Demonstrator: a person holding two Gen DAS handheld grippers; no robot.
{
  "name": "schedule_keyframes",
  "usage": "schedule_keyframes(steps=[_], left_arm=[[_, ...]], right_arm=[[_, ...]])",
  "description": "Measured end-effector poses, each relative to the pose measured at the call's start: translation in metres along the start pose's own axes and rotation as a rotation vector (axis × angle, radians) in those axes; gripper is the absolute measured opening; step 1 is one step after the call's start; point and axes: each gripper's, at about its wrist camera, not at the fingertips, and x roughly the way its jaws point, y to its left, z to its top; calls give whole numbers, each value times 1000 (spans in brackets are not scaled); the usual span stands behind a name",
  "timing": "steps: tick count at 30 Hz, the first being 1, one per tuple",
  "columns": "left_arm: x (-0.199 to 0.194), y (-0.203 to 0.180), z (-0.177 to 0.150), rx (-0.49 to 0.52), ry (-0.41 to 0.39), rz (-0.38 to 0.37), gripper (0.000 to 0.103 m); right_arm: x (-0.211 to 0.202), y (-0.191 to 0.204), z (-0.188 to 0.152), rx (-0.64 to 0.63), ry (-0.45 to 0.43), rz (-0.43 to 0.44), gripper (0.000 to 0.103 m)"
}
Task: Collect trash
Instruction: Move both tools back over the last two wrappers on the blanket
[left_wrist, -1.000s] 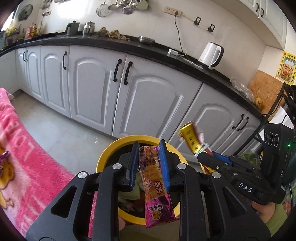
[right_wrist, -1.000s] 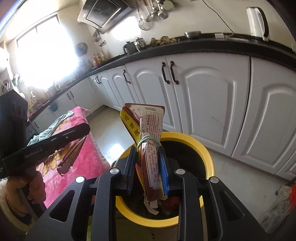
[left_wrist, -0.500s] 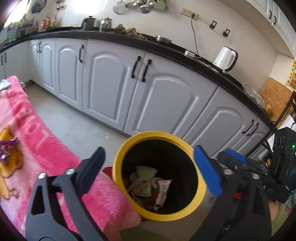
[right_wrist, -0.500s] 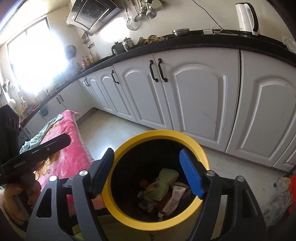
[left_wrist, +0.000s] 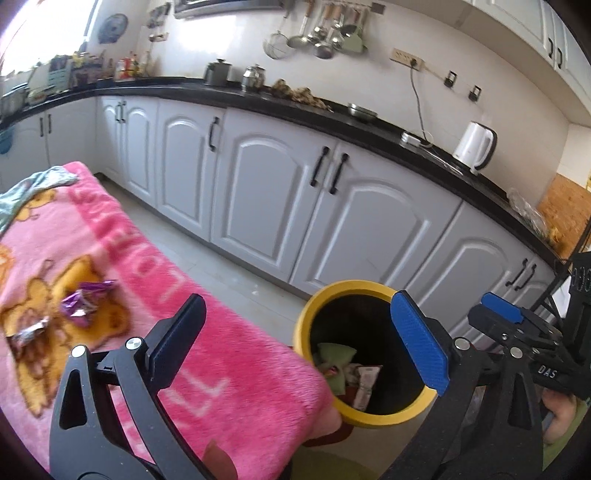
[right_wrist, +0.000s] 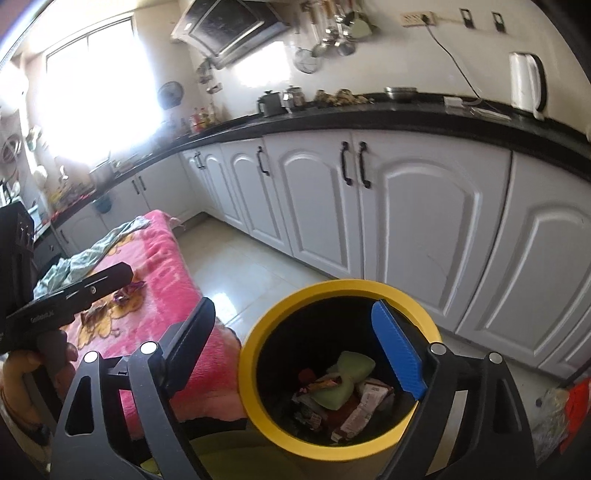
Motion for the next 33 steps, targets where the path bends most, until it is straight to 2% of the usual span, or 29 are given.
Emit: schedule_keyframes(steps=[16, 33], left_arm=[[-59, 69, -4, -65, -107, 126, 92], [-91, 145, -21, -165, -121, 246, 92]], right_arm=[[10, 85, 5, -155, 15, 83, 88], [50, 180, 15, -285, 51, 206, 89]])
